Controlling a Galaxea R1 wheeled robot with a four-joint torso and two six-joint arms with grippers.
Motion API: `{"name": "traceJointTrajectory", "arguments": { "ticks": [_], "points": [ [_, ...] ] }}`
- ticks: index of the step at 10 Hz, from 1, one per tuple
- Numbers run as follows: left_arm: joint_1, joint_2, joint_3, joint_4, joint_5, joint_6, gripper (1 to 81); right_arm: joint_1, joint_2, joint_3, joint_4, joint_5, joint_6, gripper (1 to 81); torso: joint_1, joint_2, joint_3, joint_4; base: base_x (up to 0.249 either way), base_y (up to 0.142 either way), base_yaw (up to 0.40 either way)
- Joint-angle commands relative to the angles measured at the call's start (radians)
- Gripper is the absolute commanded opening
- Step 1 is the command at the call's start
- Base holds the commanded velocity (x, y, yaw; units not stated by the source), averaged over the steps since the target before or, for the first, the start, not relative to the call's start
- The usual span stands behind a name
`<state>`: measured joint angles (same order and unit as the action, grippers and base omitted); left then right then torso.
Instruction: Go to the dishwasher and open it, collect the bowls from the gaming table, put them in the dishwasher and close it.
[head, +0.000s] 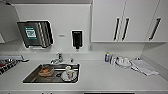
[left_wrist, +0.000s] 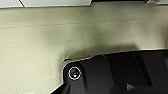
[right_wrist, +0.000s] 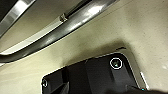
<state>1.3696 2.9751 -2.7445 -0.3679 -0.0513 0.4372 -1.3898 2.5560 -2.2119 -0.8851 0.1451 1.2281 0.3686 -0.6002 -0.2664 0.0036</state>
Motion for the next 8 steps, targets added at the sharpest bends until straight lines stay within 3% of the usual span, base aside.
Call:
{"name": "traceJointTrajectory", "arguments": {
  "ticks": [1,4,5,8],
  "points": [
    [-0.063,-0.008,-0.006,-0.009,0.053,-0.002,81.1,0.062,-0.018,-0.043,-0.029,-0.035,0.011,81.1,0.061,-0.094,0.0,0.0,0.0,0.0,0.0],
    [-0.063,-0.01,-0.006,-0.009,0.053,-0.002,81.1,0.063,0.028,-0.124,-0.02,-0.053,0.017,81.1,0.131,-0.207,0.001,0.0,0.0,0.0,0.0],
    [-0.063,-0.011,-0.006,-0.009,0.053,-0.003,81.1,0.062,0.026,-0.123,-0.02,-0.052,0.017,81.1,0.155,-0.245,-0.069,0.0,0.0,0.0,0.0],
    [-0.063,-0.008,-0.006,-0.009,0.053,-0.003,81.1,0.065,0.026,-0.121,-0.02,-0.052,0.016,81.1,0.209,-0.334,-0.123,0.0,0.0,0.0,0.0]
  ]
}}
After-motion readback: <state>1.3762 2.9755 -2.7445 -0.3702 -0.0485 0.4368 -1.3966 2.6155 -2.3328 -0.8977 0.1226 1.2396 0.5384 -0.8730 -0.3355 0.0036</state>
